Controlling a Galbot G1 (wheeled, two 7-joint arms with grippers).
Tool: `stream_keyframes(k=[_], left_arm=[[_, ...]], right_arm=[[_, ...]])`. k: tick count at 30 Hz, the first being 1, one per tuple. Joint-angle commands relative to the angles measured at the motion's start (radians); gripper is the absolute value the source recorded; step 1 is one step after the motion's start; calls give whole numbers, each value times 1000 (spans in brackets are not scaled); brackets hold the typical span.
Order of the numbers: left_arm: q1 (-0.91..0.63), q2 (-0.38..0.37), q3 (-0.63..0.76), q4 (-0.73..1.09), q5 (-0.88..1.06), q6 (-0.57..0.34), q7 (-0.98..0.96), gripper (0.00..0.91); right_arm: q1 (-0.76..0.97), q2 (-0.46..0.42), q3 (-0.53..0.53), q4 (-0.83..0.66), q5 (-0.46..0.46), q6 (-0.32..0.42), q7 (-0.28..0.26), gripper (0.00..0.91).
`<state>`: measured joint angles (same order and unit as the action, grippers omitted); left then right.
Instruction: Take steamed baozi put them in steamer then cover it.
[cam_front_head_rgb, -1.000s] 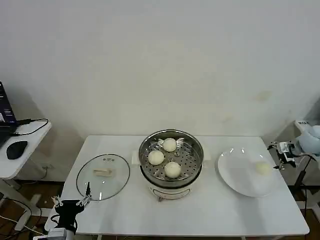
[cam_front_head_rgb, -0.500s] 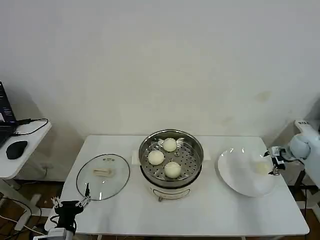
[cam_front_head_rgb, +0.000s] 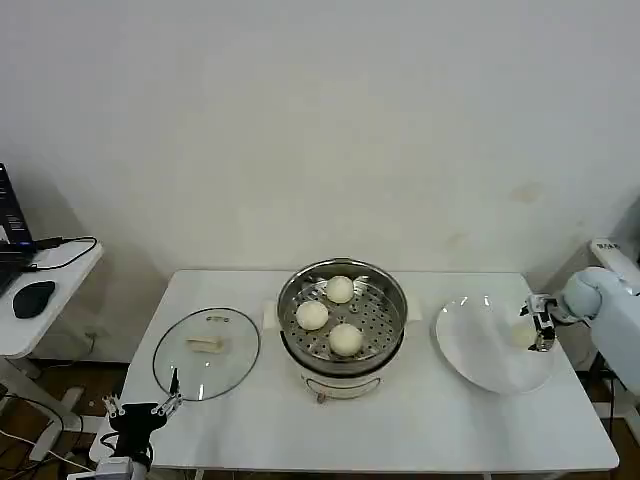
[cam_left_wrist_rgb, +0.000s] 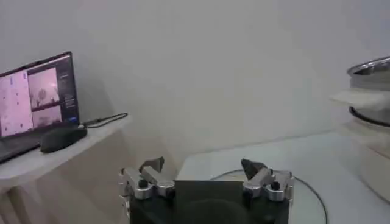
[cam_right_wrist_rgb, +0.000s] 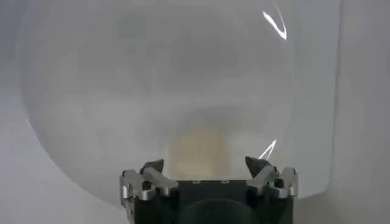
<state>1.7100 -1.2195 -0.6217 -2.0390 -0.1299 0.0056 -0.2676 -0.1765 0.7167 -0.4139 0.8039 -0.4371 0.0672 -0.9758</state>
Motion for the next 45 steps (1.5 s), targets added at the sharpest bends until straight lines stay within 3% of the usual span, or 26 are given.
stream_keyframes(k=[1,14,21,31,37,45], left_arm=[[1,0,1,1,0,0,0,907],[7,-1,-1,-7,-2,-1,0,907],[8,-2,-3,-8,-2,-2,-1,907],[7,-4,-1,-11,0,-2,-1,907],[-2,5,1,-9,0,3,-1,907],[-16,11,16,-6,3,4,-1,907]], right_arm=[[4,32,5,-61,-29,-1,4,826],[-1,50,12,-77,-42,-1,4,635],[7,26,5,-42,-28,-4,-5,625],[49,-72,-55,105,67,-37,-26,615],[199,-232,-207,402,203,-108,-51,625],[485,-304,-456,636,377,-210,-76,625]])
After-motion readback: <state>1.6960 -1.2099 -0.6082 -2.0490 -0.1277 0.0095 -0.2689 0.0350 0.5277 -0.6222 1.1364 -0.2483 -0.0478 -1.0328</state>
